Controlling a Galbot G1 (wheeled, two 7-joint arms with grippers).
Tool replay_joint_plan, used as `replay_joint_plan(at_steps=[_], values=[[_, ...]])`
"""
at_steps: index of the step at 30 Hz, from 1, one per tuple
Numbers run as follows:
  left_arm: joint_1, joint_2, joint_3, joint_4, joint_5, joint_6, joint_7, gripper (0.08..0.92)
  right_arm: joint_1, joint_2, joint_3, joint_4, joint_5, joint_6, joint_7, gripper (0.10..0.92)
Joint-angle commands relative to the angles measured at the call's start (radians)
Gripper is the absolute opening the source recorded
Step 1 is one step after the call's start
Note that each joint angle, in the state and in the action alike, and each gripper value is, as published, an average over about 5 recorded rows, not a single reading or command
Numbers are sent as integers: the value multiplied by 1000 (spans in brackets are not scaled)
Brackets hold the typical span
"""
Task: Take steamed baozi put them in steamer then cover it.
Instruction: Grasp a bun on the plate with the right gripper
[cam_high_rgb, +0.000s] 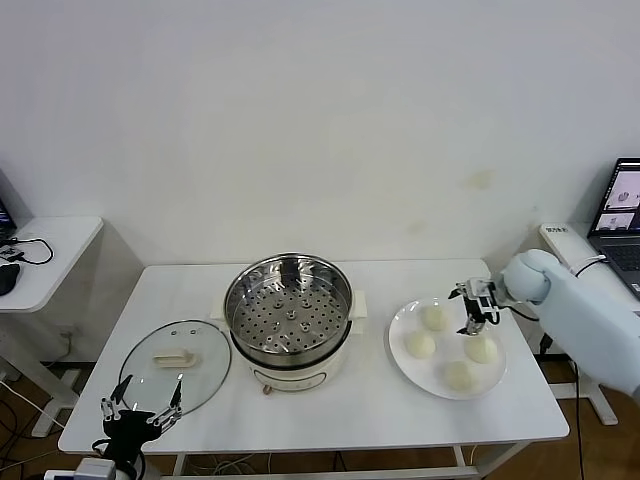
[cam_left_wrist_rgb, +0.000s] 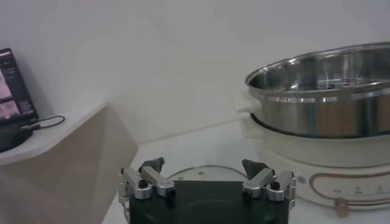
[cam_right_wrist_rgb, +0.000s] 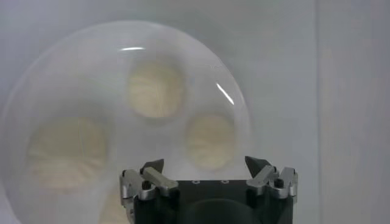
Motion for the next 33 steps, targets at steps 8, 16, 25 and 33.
replay_joint_plan(at_steps=[8, 16, 25, 33], values=[[-2, 3, -5, 4, -5, 1, 1, 823, 107, 102, -152, -148, -26, 24, -36, 823], [-3, 1, -5, 4, -2, -1, 1, 823, 95, 146, -143, -202, -39, 26, -9, 823], [-2, 2, -3, 7, -1, -4, 1, 823, 82, 195, -132, -256, -59, 36, 18, 823], [-4, 2, -1, 9, -1, -5, 0, 823, 81, 207, -131, -272, -74, 33, 27, 754]])
